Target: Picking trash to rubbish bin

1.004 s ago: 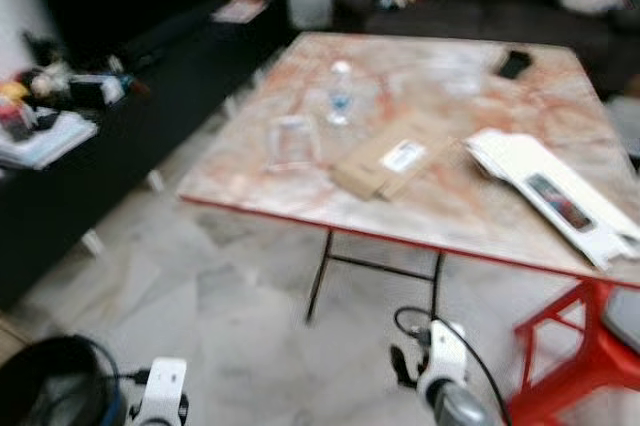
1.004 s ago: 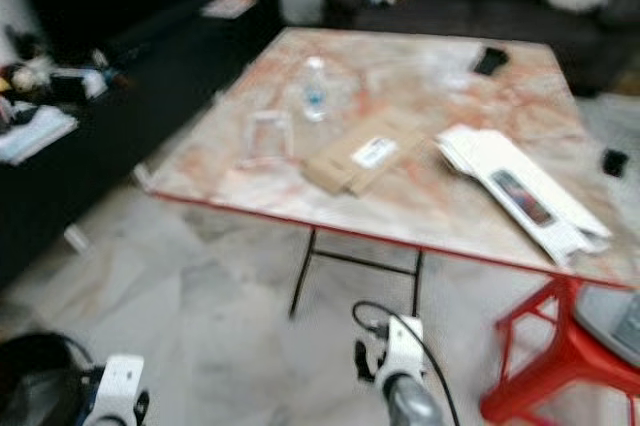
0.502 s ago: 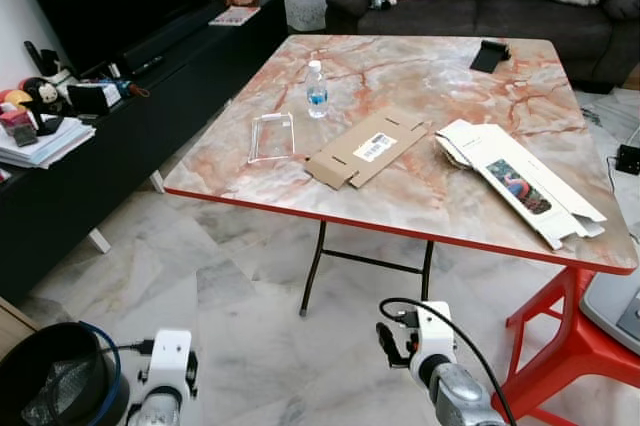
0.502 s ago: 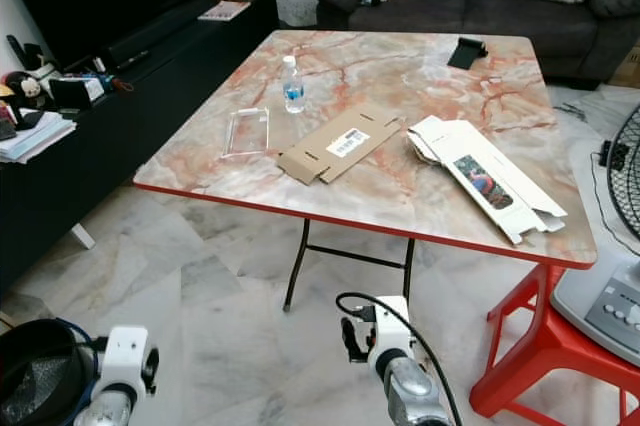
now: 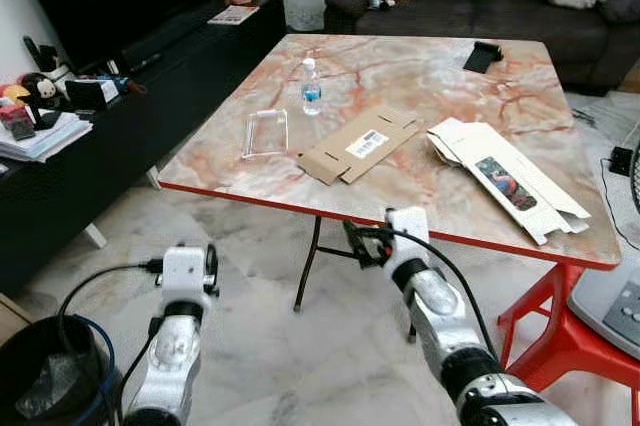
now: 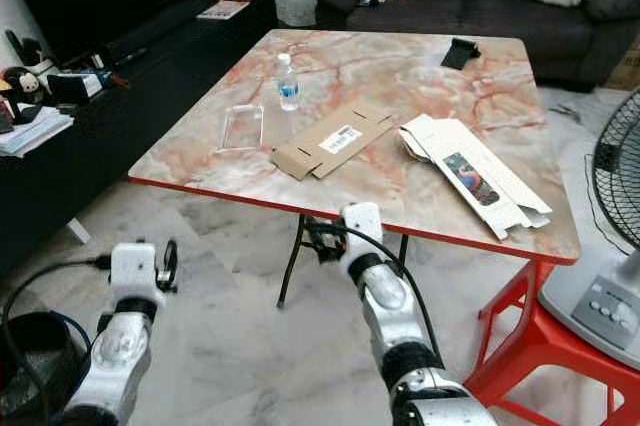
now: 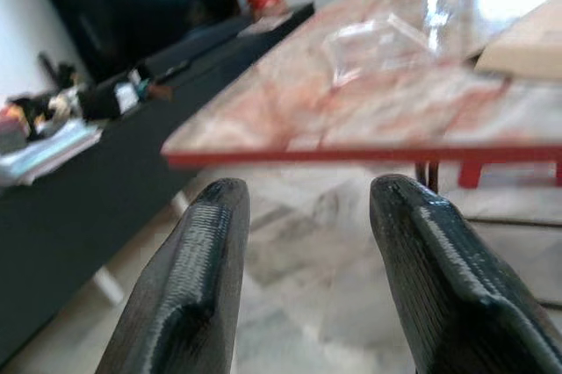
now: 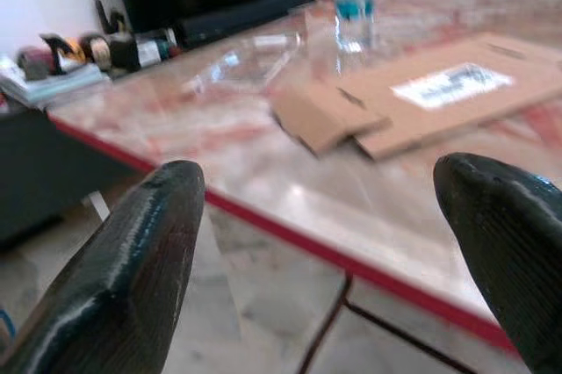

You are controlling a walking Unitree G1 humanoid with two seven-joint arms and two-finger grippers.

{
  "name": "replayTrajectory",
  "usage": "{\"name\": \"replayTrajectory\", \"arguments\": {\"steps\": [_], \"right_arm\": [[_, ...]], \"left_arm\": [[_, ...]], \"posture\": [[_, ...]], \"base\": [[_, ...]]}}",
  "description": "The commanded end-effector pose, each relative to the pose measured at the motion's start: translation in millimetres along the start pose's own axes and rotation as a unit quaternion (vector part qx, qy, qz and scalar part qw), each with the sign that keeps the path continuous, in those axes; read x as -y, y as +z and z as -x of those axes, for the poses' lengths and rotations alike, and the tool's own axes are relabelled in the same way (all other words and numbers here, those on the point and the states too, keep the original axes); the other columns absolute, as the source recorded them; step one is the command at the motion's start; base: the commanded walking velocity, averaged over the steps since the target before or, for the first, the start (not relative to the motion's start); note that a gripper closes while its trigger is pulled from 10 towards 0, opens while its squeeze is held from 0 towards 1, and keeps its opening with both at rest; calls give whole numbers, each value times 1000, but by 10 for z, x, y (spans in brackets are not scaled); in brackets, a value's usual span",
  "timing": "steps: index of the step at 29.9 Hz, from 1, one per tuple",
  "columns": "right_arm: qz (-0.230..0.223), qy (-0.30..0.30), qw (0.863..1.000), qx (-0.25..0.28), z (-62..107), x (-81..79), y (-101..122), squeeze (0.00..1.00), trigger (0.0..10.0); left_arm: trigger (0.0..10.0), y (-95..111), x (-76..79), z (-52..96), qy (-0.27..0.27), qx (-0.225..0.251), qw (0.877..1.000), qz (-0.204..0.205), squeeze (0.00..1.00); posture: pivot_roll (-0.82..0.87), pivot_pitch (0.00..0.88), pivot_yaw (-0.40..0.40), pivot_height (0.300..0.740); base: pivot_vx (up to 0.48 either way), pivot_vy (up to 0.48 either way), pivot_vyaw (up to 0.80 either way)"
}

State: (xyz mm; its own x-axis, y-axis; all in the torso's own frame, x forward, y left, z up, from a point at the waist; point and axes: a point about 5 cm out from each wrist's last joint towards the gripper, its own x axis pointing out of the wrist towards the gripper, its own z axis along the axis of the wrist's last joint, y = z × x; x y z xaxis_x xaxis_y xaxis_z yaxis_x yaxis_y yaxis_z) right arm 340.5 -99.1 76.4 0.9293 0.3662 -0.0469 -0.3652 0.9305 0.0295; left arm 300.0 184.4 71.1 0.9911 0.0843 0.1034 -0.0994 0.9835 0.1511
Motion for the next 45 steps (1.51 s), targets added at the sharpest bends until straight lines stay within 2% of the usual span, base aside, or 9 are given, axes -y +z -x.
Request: {"name": "replayTrajectory", "arguments": {"steps": [1, 6, 12, 13, 34, 35, 39, 40, 45], "right_arm": [[-14, -3, 999, 29, -86, -25, 160, 0, 10000], [-9, 4, 998, 57, -122, -103, 269, 0, 10000], [-12, 8, 999, 52, -144, -160, 266, 0, 10000], [-21, 16, 998, 58, -151, -200, 280, 1000, 10000], [-28, 17, 997, 70, -164, -319, 315, 1000, 10000], [-24, 18, 997, 68, -168, -321, 315, 686, 10000], [-22, 19, 997, 69, -169, -319, 320, 686, 10000], [-32, 14, 997, 68, -192, -332, 335, 0, 10000], [-39, 19, 996, 81, -272, -409, 458, 0, 10000]], "left_arm": [[10000, 118, 47, -67, -12, 22, 1000, 4, 0], [10000, 288, 103, -123, -12, 45, 999, 24, 0], [10000, 386, 177, -165, -30, 56, 998, 27, 0], [10000, 396, 186, -181, -27, 53, 998, 30, 1000], [10000, 599, 352, -279, -73, 70, 994, 47, 1000], [10000, 603, 366, -291, -73, 67, 994, 47, 1000], [10000, 608, 378, -302, -74, 65, 994, 48, 1000], [10000, 612, 374, -304, -64, 58, 994, 68, 0], [10000, 654, 310, -306, -52, 64, 993, 80, 0]], "posture": [[122, 0, 71, 740], [111, 0, 66, 740], [114, 0, 57, 740], [113, 0, 59, 740], [84, 0, 113, 740], [89, 0, 116, 740], [99, 0, 117, 740], [140, 0, 112, 740], [144, 0, 103, 740]], "base": [[0, 0, 0], [0, 0, 0], [0, 0, 0], [0, 0, 0], [0, 0, 0], [0, 0, 0], [0, 0, 0], [0, 0, 0], [0, 0, 0]]}}
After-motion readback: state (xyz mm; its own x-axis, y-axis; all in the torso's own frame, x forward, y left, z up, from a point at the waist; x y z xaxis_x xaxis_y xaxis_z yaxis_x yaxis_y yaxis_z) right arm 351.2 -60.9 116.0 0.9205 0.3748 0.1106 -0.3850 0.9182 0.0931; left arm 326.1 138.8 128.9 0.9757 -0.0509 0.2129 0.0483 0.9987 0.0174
